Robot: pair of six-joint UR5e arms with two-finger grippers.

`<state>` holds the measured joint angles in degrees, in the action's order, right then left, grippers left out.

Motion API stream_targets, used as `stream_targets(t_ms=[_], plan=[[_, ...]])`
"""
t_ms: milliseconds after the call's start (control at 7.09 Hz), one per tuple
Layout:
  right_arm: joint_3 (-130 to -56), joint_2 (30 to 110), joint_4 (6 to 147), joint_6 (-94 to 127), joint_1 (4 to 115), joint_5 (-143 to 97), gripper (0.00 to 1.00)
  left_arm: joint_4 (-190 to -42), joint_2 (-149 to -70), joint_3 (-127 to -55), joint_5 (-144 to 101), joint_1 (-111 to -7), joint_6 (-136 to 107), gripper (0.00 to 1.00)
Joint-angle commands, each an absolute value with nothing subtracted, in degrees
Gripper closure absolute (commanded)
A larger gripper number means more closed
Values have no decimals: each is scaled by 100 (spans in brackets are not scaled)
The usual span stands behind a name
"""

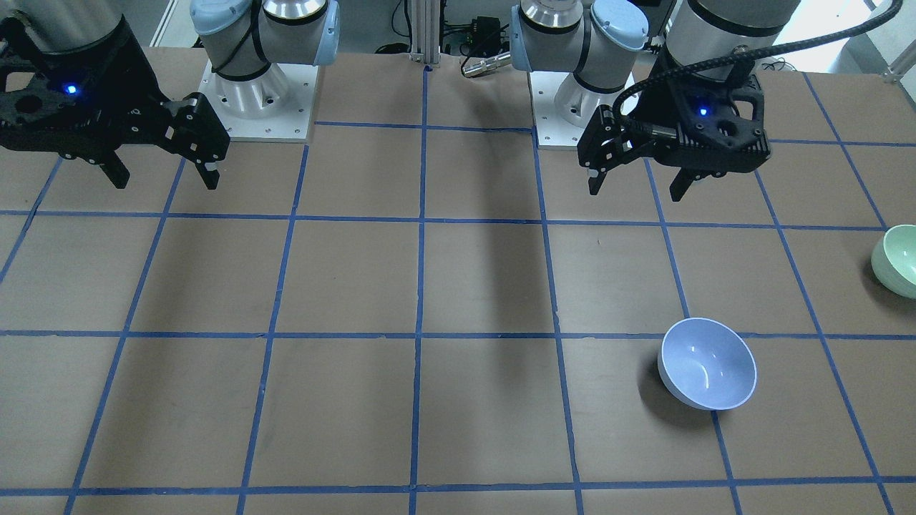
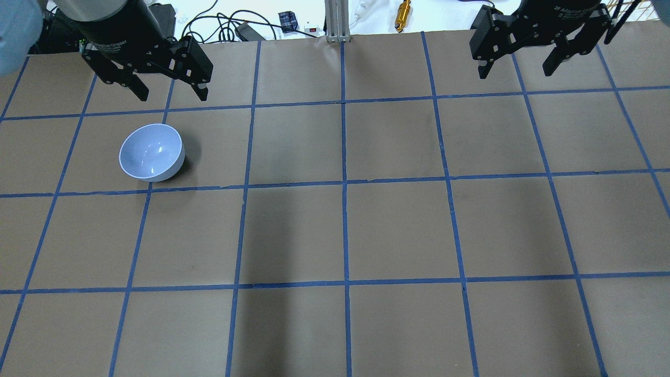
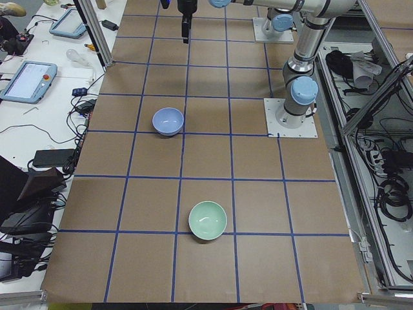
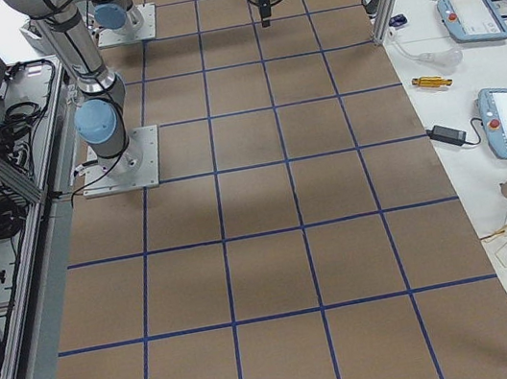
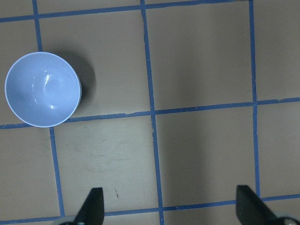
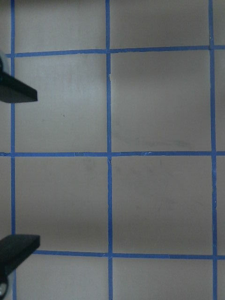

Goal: Stack green bowl on blue bowl
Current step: 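Raise the left gripper and swing it back toward the robot's base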

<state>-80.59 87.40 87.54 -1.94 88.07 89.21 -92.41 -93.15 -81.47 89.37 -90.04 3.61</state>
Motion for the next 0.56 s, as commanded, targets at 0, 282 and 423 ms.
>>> stream_targets(t_ms=[0, 282, 423], plan=[[-8060, 8745, 8754, -193, 8807, 8921, 0, -9246, -9316, -8147, 8947, -9000, 369, 0], [-8060, 8736, 8754, -193, 8807, 8921, 0, -9246, -9316, -8130, 8921, -8991, 413, 0], [-8060, 8736, 8754, -193, 8807, 8921, 0, -9263, -9308, -8130, 8921, -8983, 439, 0]])
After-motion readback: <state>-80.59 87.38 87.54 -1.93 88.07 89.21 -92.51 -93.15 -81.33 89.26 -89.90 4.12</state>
